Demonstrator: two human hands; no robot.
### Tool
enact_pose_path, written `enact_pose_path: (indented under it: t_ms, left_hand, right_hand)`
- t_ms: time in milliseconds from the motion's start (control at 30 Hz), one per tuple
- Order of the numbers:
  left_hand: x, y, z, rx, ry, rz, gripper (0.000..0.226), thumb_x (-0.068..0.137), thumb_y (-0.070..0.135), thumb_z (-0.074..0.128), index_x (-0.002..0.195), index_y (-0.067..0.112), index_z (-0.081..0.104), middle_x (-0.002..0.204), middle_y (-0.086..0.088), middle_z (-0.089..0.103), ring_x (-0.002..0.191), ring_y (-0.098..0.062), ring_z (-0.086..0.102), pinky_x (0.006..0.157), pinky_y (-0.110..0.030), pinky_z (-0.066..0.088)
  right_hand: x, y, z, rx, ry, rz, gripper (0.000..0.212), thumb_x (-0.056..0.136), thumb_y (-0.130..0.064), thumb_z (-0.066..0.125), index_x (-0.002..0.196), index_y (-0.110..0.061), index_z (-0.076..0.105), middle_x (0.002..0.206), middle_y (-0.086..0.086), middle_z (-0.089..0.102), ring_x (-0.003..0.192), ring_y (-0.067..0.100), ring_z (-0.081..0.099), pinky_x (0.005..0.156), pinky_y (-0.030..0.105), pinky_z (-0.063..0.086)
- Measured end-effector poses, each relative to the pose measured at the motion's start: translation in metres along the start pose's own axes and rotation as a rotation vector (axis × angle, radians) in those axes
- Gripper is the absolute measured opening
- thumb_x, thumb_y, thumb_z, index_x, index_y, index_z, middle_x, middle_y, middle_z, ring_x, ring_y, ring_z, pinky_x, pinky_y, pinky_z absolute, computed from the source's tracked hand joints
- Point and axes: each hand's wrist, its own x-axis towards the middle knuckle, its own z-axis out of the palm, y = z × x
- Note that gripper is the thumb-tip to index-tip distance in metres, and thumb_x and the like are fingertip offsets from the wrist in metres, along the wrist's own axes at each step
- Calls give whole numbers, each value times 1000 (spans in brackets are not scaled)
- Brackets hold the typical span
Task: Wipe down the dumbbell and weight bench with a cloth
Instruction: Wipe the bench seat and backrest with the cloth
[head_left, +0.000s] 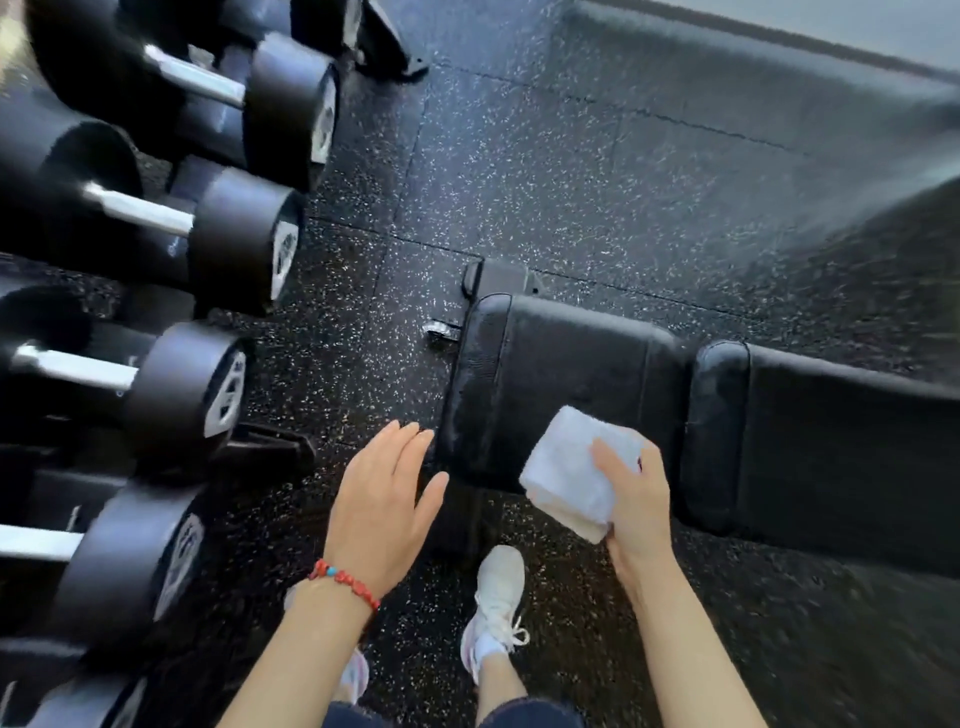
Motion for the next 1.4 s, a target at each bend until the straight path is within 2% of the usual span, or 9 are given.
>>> enact_pose_path:
  t_ms: [100,200,267,333,433,567,767,1067,1400]
  left_hand:
    - [18,19,23,2,-35,11,53,89,36,38,113,-4,63,117,-20,62,114,-38,56,94,-51,43]
    - [37,22,40,27,-47,38,39,87,22,60,114,-6,61,120,-23,60,114,-41,55,93,-53,43]
    - [50,17,50,47,-47,61,40,82,12,69,115,-7,60,121,-24,59,115,-42,54,94,-53,42]
    - [63,11,59,74,-46,105,41,82,12,65,117,-8,59,123,-24,58,116,-42,53,94,-53,42]
    - [82,0,71,101,-72,166,45,82,16,58,120,-8,57,127,-24,55,118,-42,52,94,-53,43]
    - [104,-19,82,128,-109,243,46,85,15,57,124,-7,53,132,-24,50,122,-43,47,95,-55,43]
    - [126,-47,93,155,-135,338,48,89,21,54,133,0,47,143,-18,41,131,-37,39,100,-56,37]
    - [132,-64,100,106,-162,400,54,90,30,41,138,4,42,147,-15,35,135,-32,34,101,-56,36]
    - [133,-63,94,118,-189,415,55,90,30,39,138,3,40,148,-15,33,135,-32,33,102,-54,36]
  right_hand:
    - [25,2,-18,-125,-8,-67,23,86,-14,63,98,-33,58,97,-9,63,87,6,60,70,21,51]
    - [44,10,-18,-232,-50,-134,30,86,-7,59,94,-35,58,99,-10,61,93,10,57,80,24,47]
    - [50,21,-10,-300,-62,-162,32,87,-7,56,94,-38,56,98,-16,60,91,0,55,79,13,42]
    - [55,34,-2,-403,-29,-172,30,89,-13,55,96,-42,51,96,-20,59,86,-6,53,70,2,36]
    - [61,52,4,-495,118,-149,27,88,-28,58,112,-37,49,106,-8,58,93,8,53,72,14,36]
    - [57,67,22,-571,328,-166,51,77,-48,66,121,-34,44,110,-13,49,93,4,45,76,26,34]
    - [57,82,68,-714,598,-160,55,84,-47,53,130,-20,39,112,5,47,93,23,53,66,28,34]
    - [131,34,106,-1025,623,-500,45,85,-36,57,114,-2,57,91,23,55,78,36,56,51,36,48]
    - [62,91,95,-1108,561,-535,44,85,-45,49,111,-10,45,79,16,54,60,28,56,40,28,46]
